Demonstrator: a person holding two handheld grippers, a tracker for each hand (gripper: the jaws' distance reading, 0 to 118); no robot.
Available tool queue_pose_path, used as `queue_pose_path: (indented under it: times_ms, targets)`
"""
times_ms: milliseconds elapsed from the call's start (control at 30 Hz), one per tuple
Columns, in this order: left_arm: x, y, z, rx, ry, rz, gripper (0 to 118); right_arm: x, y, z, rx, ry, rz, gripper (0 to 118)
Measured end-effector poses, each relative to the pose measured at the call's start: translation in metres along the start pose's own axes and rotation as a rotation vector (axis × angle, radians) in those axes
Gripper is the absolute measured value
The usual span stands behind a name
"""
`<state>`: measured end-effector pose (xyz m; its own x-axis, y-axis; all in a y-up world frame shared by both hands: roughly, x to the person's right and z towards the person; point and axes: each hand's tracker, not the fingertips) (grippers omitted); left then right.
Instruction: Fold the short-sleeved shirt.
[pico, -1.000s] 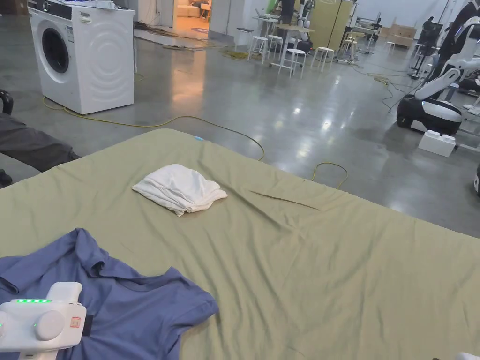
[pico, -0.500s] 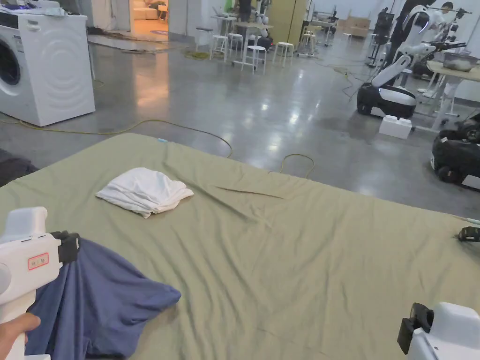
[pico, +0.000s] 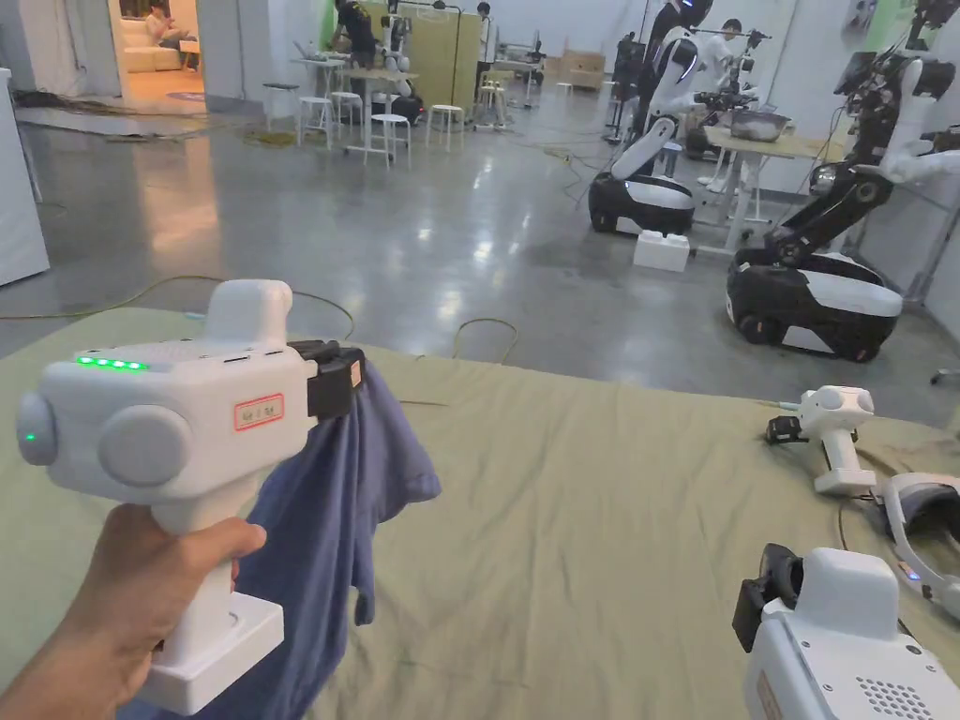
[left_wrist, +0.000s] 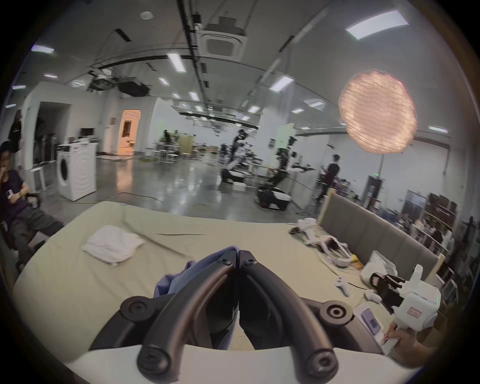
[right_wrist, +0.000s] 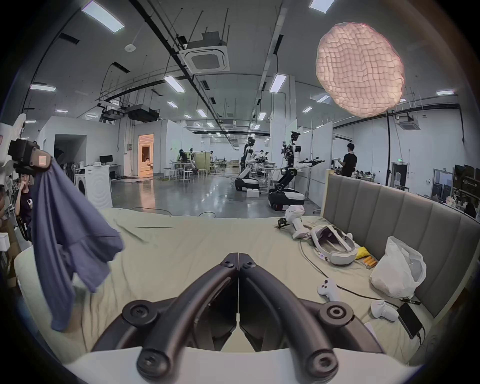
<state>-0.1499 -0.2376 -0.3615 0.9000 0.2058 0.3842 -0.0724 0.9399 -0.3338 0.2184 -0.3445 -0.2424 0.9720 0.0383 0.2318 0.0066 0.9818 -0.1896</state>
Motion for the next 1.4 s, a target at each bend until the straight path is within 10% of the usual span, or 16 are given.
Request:
queue_pose_path:
  times_ms: [433, 533, 633, 700, 1000, 1067, 1400]
  targets:
    - [0.139, -0.141, -0.115, -0.37, -0.233, 0.014, 4, 0.064, -0.023, 0.012, -0.063, -0.107, -0.019, 0]
    - [0.141, -0.17, -0.117, -0.419, -0.22, 0.024, 21, 0.07, -0.03, 0.012, -0.088, -0.117, -0.023, 0]
    - [0.133, -0.178, -0.11, -0.413, -0.208, 0.052, 62, 0.07, -0.033, 0.01, -0.111, -0.115, -0.027, 0]
    - [0.124, -0.17, -0.102, -0.382, -0.183, 0.07, 64, 0.067, -0.034, 0.009, -0.118, -0.105, -0.031, 0]
    - [0.078, -0.12, -0.036, -0.049, 0.051, -0.063, 60, 0.027, -0.014, 0.003, -0.043, -0.033, -0.019, 0]
    - [0.068, -0.113, -0.022, 0.013, 0.122, -0.091, 31, 0.018, -0.007, 0.002, -0.008, -0.023, -0.021, 0]
    - [0.02, -0.117, 0.012, 0.032, 0.274, -0.076, 0, -0.016, 0.012, -0.002, 0.079, 0.007, -0.018, 0]
